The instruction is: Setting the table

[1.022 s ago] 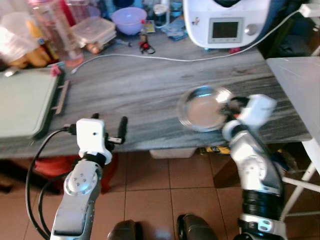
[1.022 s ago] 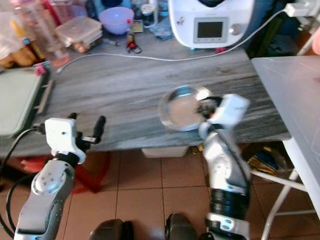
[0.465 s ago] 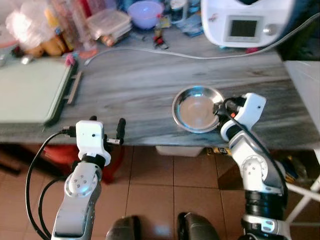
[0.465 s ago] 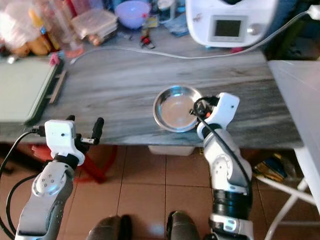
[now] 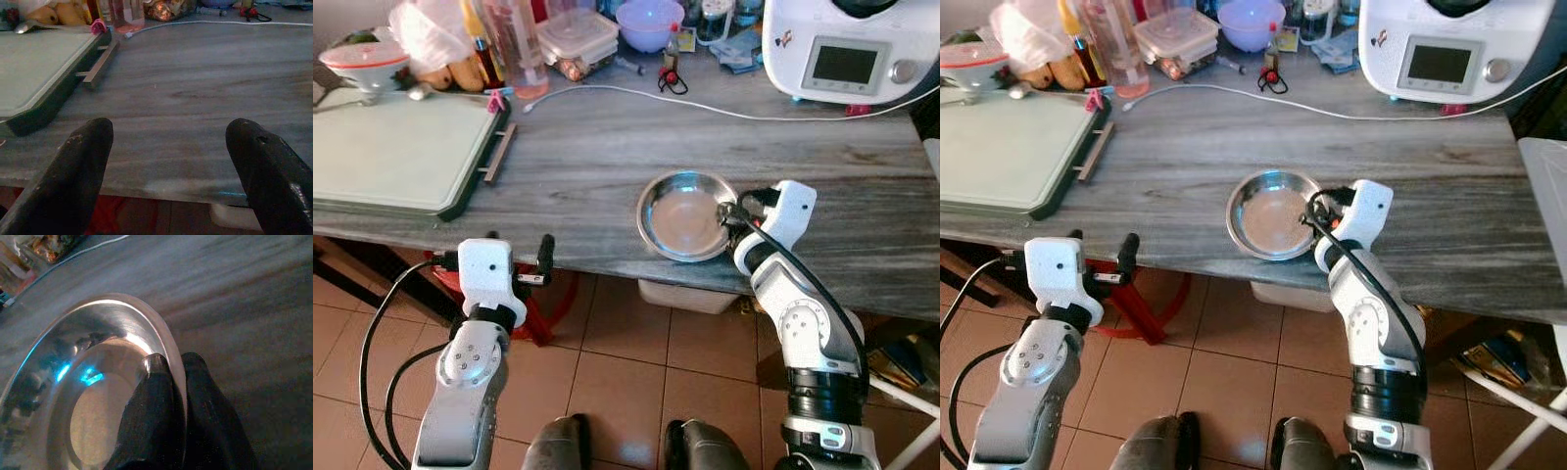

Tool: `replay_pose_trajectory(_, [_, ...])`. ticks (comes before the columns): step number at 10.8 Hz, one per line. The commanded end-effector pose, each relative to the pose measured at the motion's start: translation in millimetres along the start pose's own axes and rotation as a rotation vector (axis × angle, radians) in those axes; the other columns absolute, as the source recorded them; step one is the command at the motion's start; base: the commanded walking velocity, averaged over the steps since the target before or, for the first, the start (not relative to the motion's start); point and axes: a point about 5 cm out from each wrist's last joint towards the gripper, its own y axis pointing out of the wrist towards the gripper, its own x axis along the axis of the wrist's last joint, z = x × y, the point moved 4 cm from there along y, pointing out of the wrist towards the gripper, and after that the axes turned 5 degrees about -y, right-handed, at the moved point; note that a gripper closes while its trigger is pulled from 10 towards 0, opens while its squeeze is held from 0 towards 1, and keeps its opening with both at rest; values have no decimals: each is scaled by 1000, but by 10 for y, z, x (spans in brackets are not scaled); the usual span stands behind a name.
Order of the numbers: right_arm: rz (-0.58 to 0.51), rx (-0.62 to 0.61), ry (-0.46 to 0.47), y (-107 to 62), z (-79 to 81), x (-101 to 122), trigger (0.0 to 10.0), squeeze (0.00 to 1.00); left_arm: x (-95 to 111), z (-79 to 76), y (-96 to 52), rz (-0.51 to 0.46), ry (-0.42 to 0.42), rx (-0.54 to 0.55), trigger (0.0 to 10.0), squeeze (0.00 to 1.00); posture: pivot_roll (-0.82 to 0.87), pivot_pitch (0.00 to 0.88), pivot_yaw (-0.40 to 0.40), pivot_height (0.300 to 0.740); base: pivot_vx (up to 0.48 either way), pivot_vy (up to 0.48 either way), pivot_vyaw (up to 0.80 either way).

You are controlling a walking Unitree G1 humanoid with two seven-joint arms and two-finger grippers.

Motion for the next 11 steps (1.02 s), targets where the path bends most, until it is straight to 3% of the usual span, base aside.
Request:
replay_pose_trajectory(1, [140, -87, -18, -39, -187, -331, 10000, 0, -11, 14, -7, 11, 5, -4, 10000, 0, -57, 169, 49, 740, 0, 0, 0])
replay_pose_trajectory(2, [138, -92, -5, -42, -206, -332, 10000, 1000, -17, 8, -7, 14, 4, -7, 10000, 0, -57, 169, 49, 740, 0, 0, 0])
replay_pose_trajectory(5, [73, -98, -11, 17, -186, -195, 10000, 1000, -17, -11, 2, 17, -2, -13, 10000, 0, -54, 172, 51, 740, 0, 0, 0])
replay_pose_trajectory(8, [-19, -43, 5, 89, -52, 12, 10000, 1000, -12, 7, -12, 15, 4, -2, 10000, 0, -49, 171, 50, 740, 0, 0, 0])
replay_pose_trajectory(10, [-113, 2, -58, 43, 40, 169, 10000, 1000, -22, 27, -16, 19, 19, 20, 10000, 0, -53, 164, 51, 740, 0, 0, 0])
replay_pose_trajectory(11, [-126, 0, -60, -28, 21, 145, 10000, 1000, -36, 8, -13, 21, 5, 16, 10000, 0, -56, 161, 48, 740, 0, 0, 0])
